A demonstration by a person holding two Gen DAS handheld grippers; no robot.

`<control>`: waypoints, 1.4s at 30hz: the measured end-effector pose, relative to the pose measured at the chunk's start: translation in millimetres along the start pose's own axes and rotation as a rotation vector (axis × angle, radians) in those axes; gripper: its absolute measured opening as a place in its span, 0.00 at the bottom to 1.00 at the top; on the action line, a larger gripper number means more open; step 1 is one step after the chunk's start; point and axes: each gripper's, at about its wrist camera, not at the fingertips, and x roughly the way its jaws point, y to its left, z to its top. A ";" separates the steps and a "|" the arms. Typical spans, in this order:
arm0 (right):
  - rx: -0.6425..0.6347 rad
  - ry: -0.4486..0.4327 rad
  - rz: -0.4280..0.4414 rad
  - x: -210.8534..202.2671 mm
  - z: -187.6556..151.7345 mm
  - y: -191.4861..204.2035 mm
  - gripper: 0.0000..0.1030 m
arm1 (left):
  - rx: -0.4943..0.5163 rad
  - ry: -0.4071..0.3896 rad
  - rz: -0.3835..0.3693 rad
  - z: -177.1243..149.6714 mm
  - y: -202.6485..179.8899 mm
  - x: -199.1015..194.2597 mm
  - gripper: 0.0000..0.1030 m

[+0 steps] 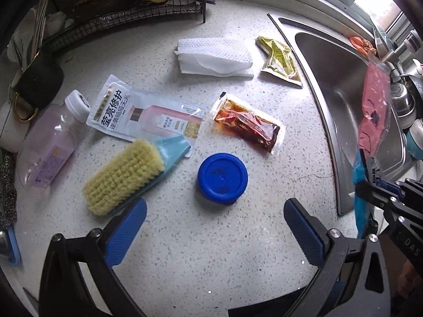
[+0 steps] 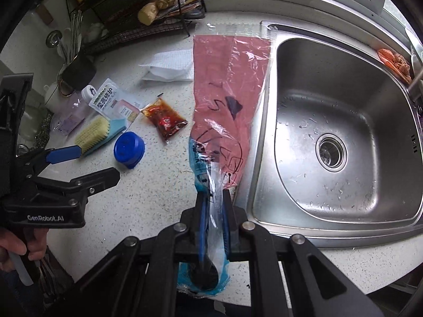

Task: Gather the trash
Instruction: 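Grasp the pink-and-blue plastic bag with the right gripper while the left grasps the blue lid, then carry the blue lid and pink bag down toward the red bin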

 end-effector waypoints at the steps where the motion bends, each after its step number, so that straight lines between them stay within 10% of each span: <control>1: 0.009 0.001 -0.004 0.1 0.5 -3.1 0.09 | 0.005 0.006 -0.001 3.2 -0.5 5.0 0.93; 17: 0.030 0.014 -0.010 5.7 1.7 -13.0 0.09 | -0.035 0.020 0.002 17.6 10.2 40.6 0.79; 25: 0.047 -0.007 -0.012 -9.9 -4.3 -19.9 0.09 | 0.018 -0.016 0.074 13.8 -7.8 32.5 0.42; 42: 0.053 -0.125 0.014 -64.0 -49.9 -55.0 0.09 | 0.009 -0.096 0.116 -43.4 -72.3 -29.9 0.41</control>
